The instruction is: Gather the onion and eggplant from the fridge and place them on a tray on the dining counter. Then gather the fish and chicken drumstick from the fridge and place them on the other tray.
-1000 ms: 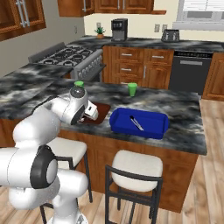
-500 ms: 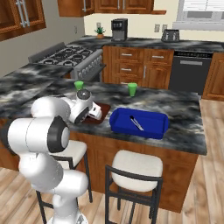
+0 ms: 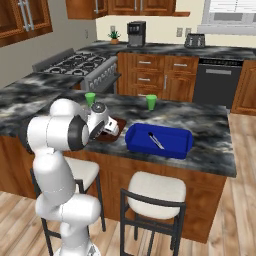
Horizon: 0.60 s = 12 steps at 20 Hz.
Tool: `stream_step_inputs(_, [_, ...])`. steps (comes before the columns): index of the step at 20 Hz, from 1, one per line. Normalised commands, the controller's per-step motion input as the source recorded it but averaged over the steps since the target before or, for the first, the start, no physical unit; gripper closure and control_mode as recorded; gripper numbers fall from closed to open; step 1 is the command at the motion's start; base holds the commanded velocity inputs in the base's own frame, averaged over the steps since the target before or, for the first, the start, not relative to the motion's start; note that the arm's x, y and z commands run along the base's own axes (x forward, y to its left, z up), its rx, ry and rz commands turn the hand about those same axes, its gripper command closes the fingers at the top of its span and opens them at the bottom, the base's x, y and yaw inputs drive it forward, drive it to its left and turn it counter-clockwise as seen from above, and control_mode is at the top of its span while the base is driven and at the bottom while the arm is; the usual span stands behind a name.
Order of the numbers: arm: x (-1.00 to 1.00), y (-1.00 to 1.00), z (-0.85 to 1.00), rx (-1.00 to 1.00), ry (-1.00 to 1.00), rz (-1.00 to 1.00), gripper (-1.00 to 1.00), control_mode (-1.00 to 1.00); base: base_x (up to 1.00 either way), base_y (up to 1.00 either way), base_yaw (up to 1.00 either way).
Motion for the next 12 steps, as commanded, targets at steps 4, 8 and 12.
stream_step_inputs(4, [0.52, 0.05, -0.16, -0.01, 0.05, 0.0, 1.0, -1.0, 0.0, 0.0, 0.0])
stream_step_inputs(8, [0.54, 0.07, -0.28, -0.01, 0.07, 0.0, 1.0, -1.0, 0.0, 0.0, 0.0])
stream_step_inputs(12, [0.53, 0.04, -0.37, -0.01, 0.05, 0.0, 1.0, -1.0, 0.0, 0.0, 0.0])
